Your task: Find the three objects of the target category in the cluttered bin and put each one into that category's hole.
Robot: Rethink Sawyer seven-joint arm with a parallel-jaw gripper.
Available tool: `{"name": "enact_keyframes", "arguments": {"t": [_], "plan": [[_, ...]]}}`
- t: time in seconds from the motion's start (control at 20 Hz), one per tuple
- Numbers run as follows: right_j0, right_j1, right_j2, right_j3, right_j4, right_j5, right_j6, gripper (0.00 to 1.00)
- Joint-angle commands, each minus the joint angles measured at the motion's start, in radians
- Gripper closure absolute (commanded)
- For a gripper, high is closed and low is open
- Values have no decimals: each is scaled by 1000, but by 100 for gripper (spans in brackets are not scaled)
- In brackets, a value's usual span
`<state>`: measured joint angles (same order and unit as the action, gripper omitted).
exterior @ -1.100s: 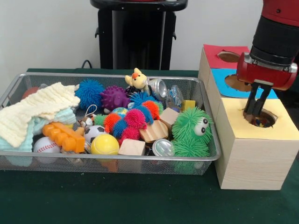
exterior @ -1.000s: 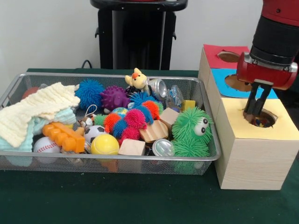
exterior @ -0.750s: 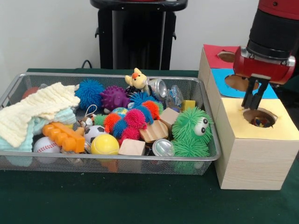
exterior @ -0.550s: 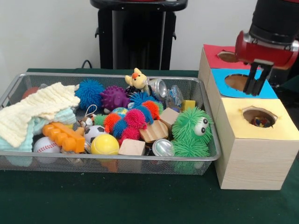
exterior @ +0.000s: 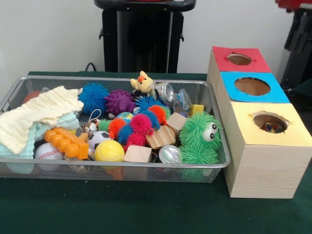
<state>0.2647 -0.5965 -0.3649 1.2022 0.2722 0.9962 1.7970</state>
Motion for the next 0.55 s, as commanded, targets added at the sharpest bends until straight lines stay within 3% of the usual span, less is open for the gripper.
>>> {"name": "enact_keyframes", "arguments": {"t": [0.05, 0.3, 0.55], "plan": [[-35, -79, 86, 16, -61, 89, -29, 100], [-40, -125, 88, 91, -67, 45, -26, 100], [-51, -129, 104, 88, -74, 59, -18, 100]]}}
